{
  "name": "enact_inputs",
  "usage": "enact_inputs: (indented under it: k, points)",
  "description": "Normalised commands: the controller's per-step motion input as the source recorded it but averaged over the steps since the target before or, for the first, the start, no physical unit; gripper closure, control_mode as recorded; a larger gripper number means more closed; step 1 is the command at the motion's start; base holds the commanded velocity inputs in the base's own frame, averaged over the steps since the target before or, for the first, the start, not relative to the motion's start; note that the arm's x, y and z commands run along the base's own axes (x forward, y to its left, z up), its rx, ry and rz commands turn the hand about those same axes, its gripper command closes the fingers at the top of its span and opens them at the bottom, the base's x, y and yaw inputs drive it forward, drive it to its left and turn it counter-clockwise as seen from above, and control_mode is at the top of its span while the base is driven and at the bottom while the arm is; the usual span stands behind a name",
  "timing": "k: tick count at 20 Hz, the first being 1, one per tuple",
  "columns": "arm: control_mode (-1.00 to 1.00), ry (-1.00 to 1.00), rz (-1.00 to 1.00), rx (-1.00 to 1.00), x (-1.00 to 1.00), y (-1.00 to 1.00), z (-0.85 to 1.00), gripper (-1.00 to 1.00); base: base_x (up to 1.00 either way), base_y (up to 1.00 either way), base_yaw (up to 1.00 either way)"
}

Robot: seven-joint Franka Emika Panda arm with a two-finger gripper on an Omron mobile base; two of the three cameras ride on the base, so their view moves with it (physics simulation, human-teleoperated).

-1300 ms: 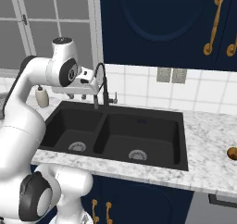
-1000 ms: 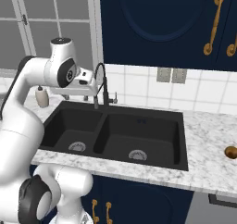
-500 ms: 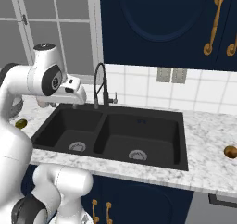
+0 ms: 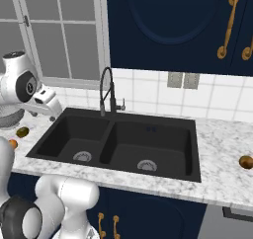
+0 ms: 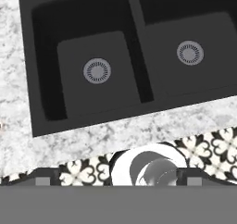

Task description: Put the colander in the sink, put the pear, kiwi, tangerine in the colander, and turn on the sink faucet and pour water over the colander.

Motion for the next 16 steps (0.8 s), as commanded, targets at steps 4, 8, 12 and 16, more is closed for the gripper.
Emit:
enact_inputs:
  k: [4,8,12,16]
  points:
    - [-1.00,0.23,-0.14,0.05,0.45,0.74,-0.09,-1.00,0.00,0.00,0.00]
    - [-1.00,0.20,-0.07,0.06,0.36,0.80,-0.04,-1.00,0.00,0.00,0.00]
    - [-1.00,0.12,-0.02,0.06,0.26,0.77,-0.13,-1.00,0.00,0.00,0.00]
    - [-1.00,0.00,-0.04,0.06,0.25,0.64,-0.26,-1.00,0.00,0.00,0.00]
